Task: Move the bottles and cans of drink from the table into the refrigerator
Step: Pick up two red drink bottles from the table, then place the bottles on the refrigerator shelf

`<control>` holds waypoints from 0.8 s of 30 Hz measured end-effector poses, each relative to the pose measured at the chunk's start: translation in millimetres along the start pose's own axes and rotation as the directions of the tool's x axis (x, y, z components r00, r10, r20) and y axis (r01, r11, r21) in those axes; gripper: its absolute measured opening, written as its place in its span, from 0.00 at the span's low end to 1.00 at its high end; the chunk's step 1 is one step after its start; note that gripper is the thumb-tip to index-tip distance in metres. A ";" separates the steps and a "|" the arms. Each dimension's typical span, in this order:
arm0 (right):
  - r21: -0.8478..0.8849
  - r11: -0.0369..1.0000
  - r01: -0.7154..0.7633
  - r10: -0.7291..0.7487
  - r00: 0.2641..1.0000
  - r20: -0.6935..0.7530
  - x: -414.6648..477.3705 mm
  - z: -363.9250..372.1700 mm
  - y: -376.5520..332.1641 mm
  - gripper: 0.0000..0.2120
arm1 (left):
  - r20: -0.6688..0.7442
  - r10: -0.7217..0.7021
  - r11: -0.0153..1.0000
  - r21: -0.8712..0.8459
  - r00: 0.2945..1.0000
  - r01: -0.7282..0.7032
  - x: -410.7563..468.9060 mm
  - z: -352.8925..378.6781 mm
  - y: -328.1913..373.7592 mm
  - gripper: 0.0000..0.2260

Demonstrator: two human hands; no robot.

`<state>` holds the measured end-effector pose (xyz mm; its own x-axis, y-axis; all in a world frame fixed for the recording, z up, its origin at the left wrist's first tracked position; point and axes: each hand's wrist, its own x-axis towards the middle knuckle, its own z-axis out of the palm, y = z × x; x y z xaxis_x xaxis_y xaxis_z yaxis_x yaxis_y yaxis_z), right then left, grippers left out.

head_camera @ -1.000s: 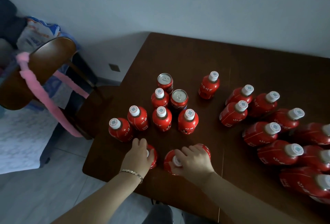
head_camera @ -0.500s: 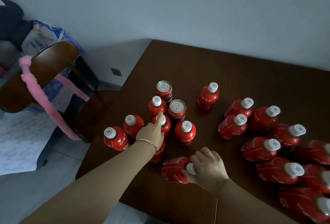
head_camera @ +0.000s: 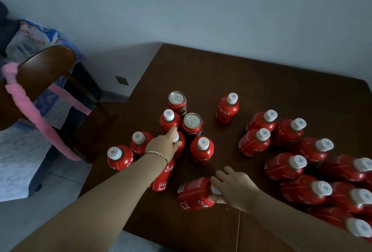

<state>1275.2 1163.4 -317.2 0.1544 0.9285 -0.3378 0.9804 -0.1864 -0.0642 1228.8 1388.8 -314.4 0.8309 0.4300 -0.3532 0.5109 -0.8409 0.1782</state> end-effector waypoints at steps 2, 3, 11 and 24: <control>0.052 0.998 -0.048 0.041 0.992 0.117 0.5 -5.4 0.3 0.42 | -0.005 0.012 1.000 -0.028 1.000 -0.012 -1.0 -0.4 -1.8 0.20; 0.021 0.999 -0.024 0.021 0.990 0.137 -0.4 -8.1 0.5 0.47 | -0.010 0.018 0.999 -0.049 1.000 -0.019 -2.3 -0.8 -2.9 0.19; 0.062 0.989 -0.138 0.123 0.973 0.196 10.5 -22.1 -15.0 0.33 | -0.025 -0.025 0.984 -0.175 0.999 0.020 -37.7 8.6 -25.9 0.18; 0.163 0.978 -0.133 0.119 0.989 0.093 40.3 -100.1 -53.7 0.25 | -0.182 -0.193 0.979 -0.102 0.964 0.176 -161.2 -8.3 -42.1 0.24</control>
<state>1241.1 1243.0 -233.4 0.2577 0.8660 -0.4285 0.9180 -0.3577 -0.1710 1075.2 1357.6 -257.3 0.7428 0.6363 -0.2081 0.6693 -0.7138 0.2063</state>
